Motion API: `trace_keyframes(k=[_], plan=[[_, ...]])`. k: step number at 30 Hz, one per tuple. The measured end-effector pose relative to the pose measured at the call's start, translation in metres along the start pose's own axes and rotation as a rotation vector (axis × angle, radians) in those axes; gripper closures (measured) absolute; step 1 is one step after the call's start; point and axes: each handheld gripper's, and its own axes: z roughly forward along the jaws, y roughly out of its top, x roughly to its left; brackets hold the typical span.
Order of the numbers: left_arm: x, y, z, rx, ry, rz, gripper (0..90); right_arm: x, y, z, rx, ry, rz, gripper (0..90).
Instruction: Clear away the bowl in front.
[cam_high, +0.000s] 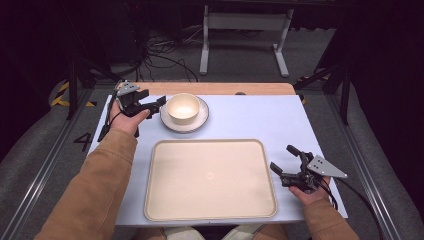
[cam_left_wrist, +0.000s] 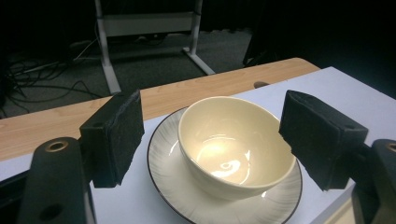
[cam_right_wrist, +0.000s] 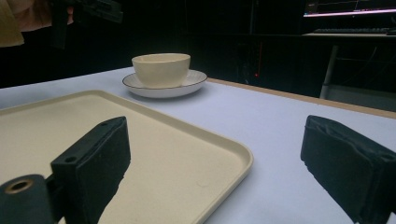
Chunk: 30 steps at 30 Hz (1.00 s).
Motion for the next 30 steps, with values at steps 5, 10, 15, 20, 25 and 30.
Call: trace_keyframes(k=[5, 10, 15, 20, 25, 30], plan=[[0.005, 0.003, 0.007, 0.025, 0.096, 0.019, 17.1, 0.0, 0.0, 0.0, 0.0, -0.001, 0.003, 8.6], [0.005, 0.005, 0.013, 0.064, 0.065, 0.059, 19.3, 0.0, 0.0, 0.0, 0.001, -0.002, 0.002, 8.6], [0.002, 0.007, 0.024, 0.12, -0.006, 0.067, 22.6, 0.0, 0.0, 0.0, 0.001, -0.003, 0.003, 8.6], [0.002, 0.004, 0.039, 0.169, 0.024, 0.041, 26.9, 0.0, 0.0, 0.0, 0.001, -0.003, 0.003, 8.5], [0.007, -0.001, 0.049, 0.215, 0.046, 0.033, 27.9, 0.0, 0.0, 0.0, 0.001, -0.002, 0.004, 8.4], [0.013, -0.007, 0.057, 0.243, 0.049, 0.023, 32.2, 0.0, 0.0, 0.0, 0.001, -0.002, 0.001, 8.4]])
